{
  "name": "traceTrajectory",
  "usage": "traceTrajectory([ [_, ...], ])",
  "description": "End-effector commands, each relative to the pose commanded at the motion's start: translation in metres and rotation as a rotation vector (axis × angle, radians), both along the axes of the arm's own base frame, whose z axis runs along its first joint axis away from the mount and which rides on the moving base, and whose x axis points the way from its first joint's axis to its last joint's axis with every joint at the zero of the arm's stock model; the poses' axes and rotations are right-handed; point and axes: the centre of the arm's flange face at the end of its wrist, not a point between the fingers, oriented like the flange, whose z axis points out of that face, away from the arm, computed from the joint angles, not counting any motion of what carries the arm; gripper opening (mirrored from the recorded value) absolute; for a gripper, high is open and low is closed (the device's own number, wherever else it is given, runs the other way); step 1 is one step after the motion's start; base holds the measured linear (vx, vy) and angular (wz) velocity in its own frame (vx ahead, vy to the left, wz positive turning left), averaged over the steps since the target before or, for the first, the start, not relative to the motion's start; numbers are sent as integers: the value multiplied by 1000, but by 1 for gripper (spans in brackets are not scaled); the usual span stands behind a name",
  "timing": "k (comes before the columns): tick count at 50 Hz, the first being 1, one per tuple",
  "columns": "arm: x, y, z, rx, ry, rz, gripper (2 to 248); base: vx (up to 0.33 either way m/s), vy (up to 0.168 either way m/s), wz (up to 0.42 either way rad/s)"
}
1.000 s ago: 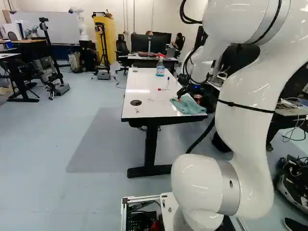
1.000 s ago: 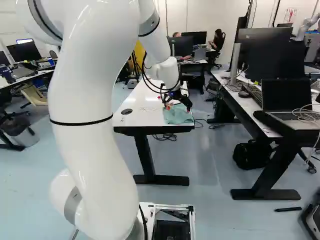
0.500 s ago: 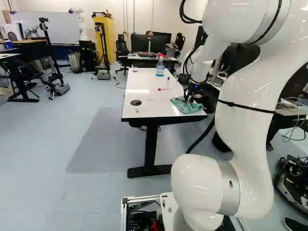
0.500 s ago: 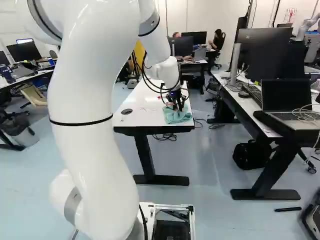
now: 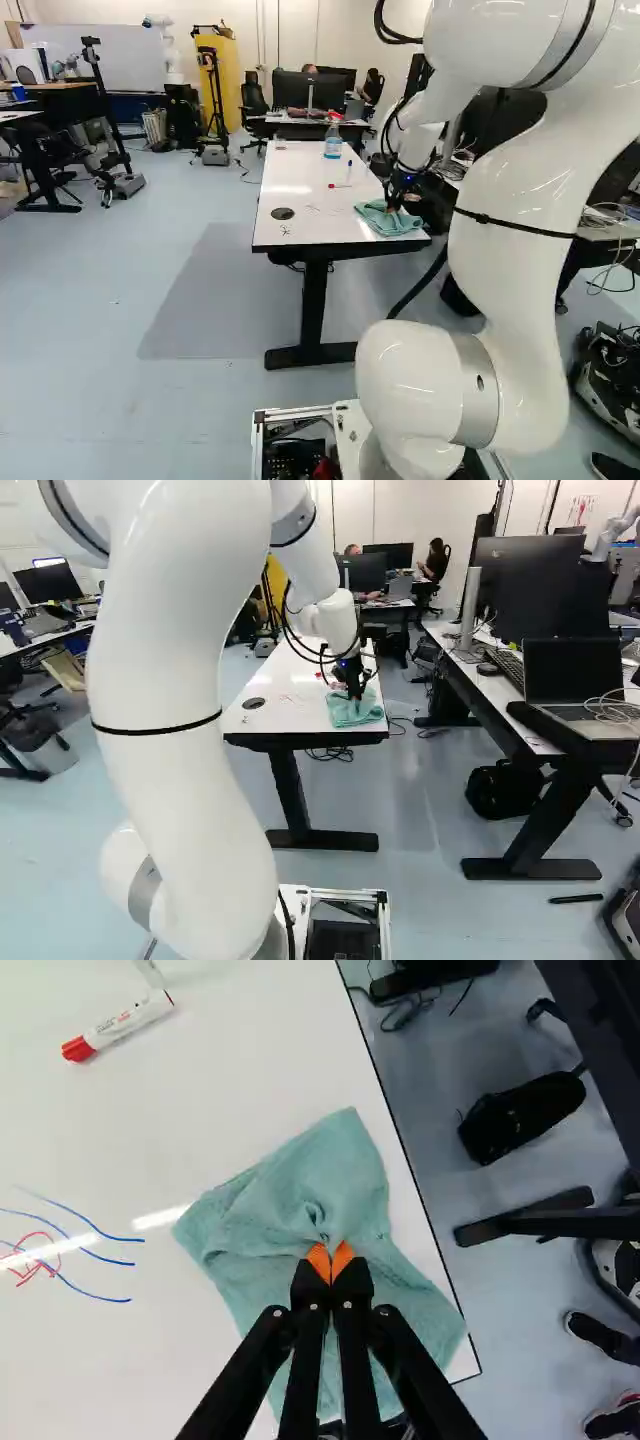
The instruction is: Clean the table with the green towel
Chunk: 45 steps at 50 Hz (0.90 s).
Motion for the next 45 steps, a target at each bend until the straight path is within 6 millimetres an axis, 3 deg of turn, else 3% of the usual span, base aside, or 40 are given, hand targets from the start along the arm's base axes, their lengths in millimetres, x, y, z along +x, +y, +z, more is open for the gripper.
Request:
traceTrajectory([
  [45, -17, 15, 59, -32, -100, 17, 21, 0, 0, 0],
])
